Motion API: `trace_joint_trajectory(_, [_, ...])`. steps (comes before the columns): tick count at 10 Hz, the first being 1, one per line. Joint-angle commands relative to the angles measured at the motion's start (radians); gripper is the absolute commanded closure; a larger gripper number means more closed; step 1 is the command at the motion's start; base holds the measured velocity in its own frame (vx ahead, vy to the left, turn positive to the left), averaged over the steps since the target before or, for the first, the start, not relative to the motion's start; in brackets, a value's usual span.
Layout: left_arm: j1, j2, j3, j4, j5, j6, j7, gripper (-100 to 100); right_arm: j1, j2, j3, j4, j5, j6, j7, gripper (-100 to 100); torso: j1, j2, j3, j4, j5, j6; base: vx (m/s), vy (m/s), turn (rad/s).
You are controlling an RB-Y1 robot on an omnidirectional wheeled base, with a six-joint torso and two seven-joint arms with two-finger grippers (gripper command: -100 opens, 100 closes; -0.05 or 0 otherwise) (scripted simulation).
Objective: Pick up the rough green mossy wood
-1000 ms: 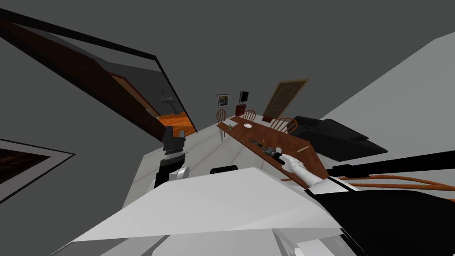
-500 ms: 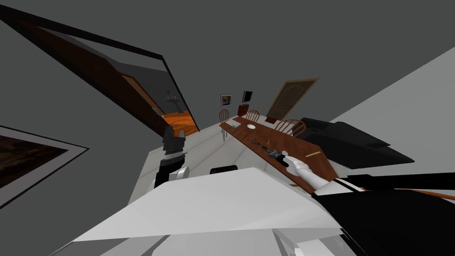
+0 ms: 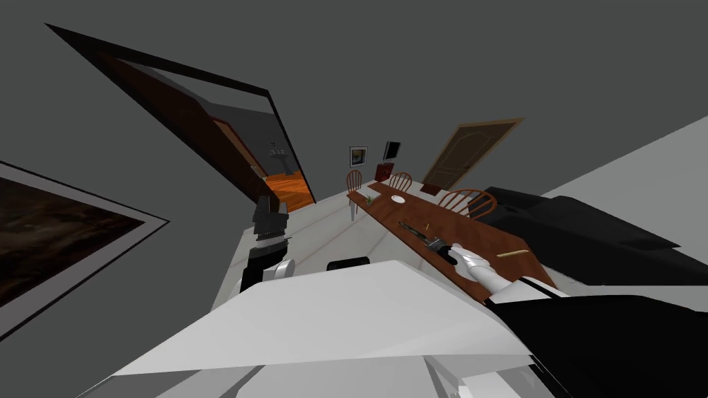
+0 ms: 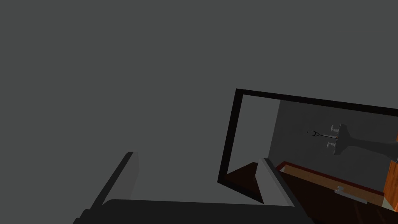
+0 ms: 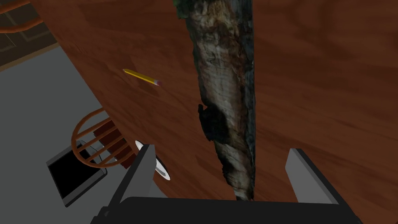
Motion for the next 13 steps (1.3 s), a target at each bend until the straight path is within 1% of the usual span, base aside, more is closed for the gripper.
trace_joint_trajectory(1, [0.0, 0.0, 0.0, 0.0, 0.0, 0.0, 0.0, 0, 0.017, -0.006, 0.008, -0.031, -0.003, 0.02, -0.015, -100, 0.0, 0.0, 0.0, 0.0, 0.0, 0.0, 0.0, 0.003, -0.026])
trace_joint_trajectory(2, [0.0, 0.0, 0.0, 0.0, 0.0, 0.0, 0.0, 0, 0.034, -0.006, 0.012, 0.031, 0.017, 0.05, 0.008, -100, -0.001, 0.001, 0.001, 0.0, 0.0, 0.0, 0.078, 0.059, 0.349])
trace_joint_trajectory(3, [0.0, 0.0, 0.0, 0.0, 0.0, 0.0, 0.0, 0, 0.034, -0.006, 0.041, -0.048, 0.017, 0.05, -0.022, -100, 0.002, -0.002, -0.001, 0.0, 0.0, -0.002, 0.088, 0.064, 0.195])
trace_joint_trajectory(4, [0.0, 0.0, 0.0, 0.0, 0.0, 0.0, 0.0, 0, 0.034, -0.006, 0.036, -0.042, 0.017, 0.051, -0.024, -100, 0.003, -0.004, -0.002, -0.001, 0.0, -0.001, 0.038, 0.04, -0.006])
trace_joint_trajectory(5, [0.0, 0.0, 0.0, 0.0, 0.0, 0.0, 0.0, 0, 0.034, -0.006, 0.012, -0.008, 0.017, 0.05, 0.007, -100, 0.001, -0.002, -0.001, 0.0, 0.0, 0.0, 0.005, 0.02, -0.024])
trace_joint_trajectory(6, [0.0, 0.0, 0.0, 0.0, 0.0, 0.0, 0.0, 0, 0.034, -0.006, 0.012, -0.007, 0.017, 0.05, 0.008, -100, 0.0, 0.001, 0.001, 0.0, 0.0, 0.0, -0.01, 0.002, -0.01])
trace_joint_trajectory(7, [0.0, 0.0, 0.0, 0.0, 0.0, 0.0, 0.0, 0, 0.034, -0.006, 0.012, 0.019, 0.017, 0.05, 0.008, -100, -0.001, 0.002, 0.001, 0.001, 0.0, 0.0, -0.01, -0.004, 0.005])
trace_joint_trajectory(8, [0.0, 0.0, 0.0, 0.0, 0.0, 0.0, 0.0, 0, 0.042, -0.002, 0.015, 0.056, 0.024, 0.061, 0.017, -100, -0.002, 0.003, 0.002, 0.001, 0.0, 0.0, 0.027, 0.015, 0.128])
trace_joint_trajectory(9, [0.0, 0.0, 0.0, 0.0, 0.0, 0.0, 0.0, 0, 0.05, 0.005, 0.018, 0.075, 0.029, 0.069, 0.024, -100, -0.001, 0.001, 0.001, 0.0, 0.0, -0.001, 0.066, 0.038, 0.189])
trace_joint_trajectory(10, [0.0, 0.0, 0.0, 0.0, 0.0, 0.0, 0.0, 0, 0.062, 0.026, 0.026, 0.093, 0.035, 0.075, 0.03, -100, 0.0, -0.001, -0.001, 0.0, 0.0, -0.001, 0.078, 0.033, 0.186])
trace_joint_trajectory(11, [0.0, 0.0, 0.0, 0.0, 0.0, 0.0, 0.0, 0, 0.062, 0.026, 0.007, 0.108, 0.035, 0.073, 0.03, -100, 0.001, -0.003, -0.002, -0.001, 0.0, -0.001, 0.045, 0.029, 0.053])
trace_joint_trajectory(12, [0.0, 0.0, 0.0, 0.0, 0.0, 0.0, 0.0, 0, 0.061, 0.023, 0.008, 0.107, 0.039, 0.051, 0.042, -100, 0.0, -0.001, -0.001, 0.0, 0.0, 0.0, 0.012, 0.013, -0.008])
trace_joint_trajectory(13, [0.0, 0.0, 0.0, 0.0, 0.0, 0.0, 0.0, 0, 0.066, 0.019, 0.017, 0.096, 0.036, 0.064, 0.025, 0, 0.0, 0.001, 0.0, 0.0, 0.0, 0.0, 0.0, 0.0, 0.0])
